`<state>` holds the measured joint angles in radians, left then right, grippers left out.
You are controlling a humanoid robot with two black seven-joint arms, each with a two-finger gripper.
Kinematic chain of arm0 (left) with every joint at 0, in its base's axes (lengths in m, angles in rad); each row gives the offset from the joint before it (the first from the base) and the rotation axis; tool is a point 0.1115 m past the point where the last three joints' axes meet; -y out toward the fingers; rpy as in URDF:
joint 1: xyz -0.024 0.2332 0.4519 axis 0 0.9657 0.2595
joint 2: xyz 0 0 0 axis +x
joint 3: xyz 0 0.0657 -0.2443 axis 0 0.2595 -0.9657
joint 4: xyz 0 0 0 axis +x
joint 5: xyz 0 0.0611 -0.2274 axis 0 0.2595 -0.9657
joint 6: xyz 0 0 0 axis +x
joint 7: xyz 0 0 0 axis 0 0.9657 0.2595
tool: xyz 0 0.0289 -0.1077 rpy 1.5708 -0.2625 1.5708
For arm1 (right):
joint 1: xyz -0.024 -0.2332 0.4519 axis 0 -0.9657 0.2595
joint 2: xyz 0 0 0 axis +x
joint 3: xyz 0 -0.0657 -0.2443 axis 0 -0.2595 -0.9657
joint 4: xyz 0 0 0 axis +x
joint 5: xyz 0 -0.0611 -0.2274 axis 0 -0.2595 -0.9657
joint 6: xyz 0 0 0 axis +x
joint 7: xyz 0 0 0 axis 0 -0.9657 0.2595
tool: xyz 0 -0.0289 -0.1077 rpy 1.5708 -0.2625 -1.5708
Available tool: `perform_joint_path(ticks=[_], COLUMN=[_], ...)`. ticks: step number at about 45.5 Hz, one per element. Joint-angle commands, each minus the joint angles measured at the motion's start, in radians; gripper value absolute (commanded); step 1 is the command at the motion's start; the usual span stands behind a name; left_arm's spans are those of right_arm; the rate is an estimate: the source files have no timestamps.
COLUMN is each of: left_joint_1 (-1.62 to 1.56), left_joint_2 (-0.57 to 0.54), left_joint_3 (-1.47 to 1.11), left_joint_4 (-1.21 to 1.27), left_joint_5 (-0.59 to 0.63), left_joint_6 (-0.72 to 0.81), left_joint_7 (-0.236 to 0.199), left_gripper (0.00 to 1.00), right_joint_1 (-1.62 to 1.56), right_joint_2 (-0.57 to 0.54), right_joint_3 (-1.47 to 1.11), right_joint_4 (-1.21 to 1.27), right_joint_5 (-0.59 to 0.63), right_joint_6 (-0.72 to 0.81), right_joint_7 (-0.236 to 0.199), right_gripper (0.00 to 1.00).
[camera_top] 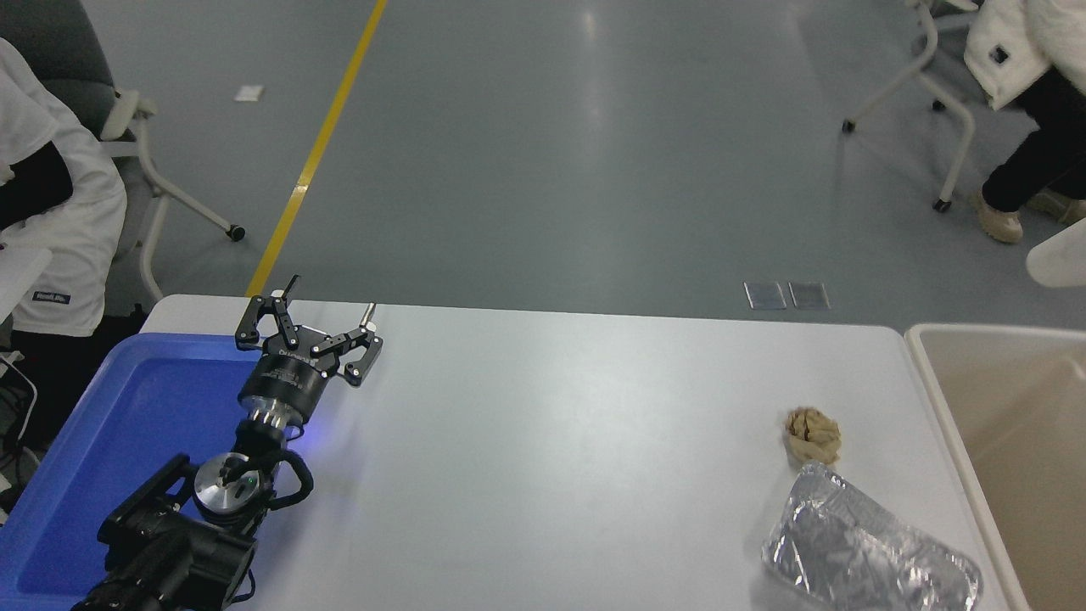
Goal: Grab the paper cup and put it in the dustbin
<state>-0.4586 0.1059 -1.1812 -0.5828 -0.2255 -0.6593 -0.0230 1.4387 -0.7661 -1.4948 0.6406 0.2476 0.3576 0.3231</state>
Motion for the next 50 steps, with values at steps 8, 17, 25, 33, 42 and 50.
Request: perform_joint_path(ticks=[8, 17, 25, 33, 42, 50], left_joint_1=[0.0, 0.0, 0.0, 0.0, 0.0, 0.0], left_joint_2=[0.0, 0.0, 0.0, 0.0, 0.0, 0.0], left_joint_3=[0.0, 0.0, 0.0, 0.0, 0.0, 0.0], left_joint_4=[0.0, 0.0, 0.0, 0.0, 0.0, 0.0], left_joint_5=[0.0, 0.0, 0.0, 0.0, 0.0, 0.0], left_joint_6=[0.0, 0.0, 0.0, 0.0, 0.0, 0.0], left_joint_7=[0.0, 0.0, 0.0, 0.0, 0.0, 0.0], left_gripper=[0.99, 0.99, 0.99, 0.99, 0.99, 0.99], right_joint_1=[-0.408, -0.538, -0.638, -0.658, -0.656, -0.649], right_joint_2=[0.027, 0.074, 0.128, 0.143, 0.162, 0.159], right_joint_3=[0.229, 0.356, 0.435, 0.461, 0.464, 0.464], right_joint_4=[-0.042, -0.042, -0.081, -0.081, -0.081, -0.079], right_joint_5=[0.162, 0.164, 0.162, 0.154, 0.15, 0.115], right_joint_6=[-0.321, -0.41, -0.459, -0.482, -0.497, -0.586], right_joint_7=[-0.125, -0.141, -0.142, -0.142, -0.154, -0.153], right_gripper=[0.0, 0.0, 0.0, 0.0, 0.0, 0.92])
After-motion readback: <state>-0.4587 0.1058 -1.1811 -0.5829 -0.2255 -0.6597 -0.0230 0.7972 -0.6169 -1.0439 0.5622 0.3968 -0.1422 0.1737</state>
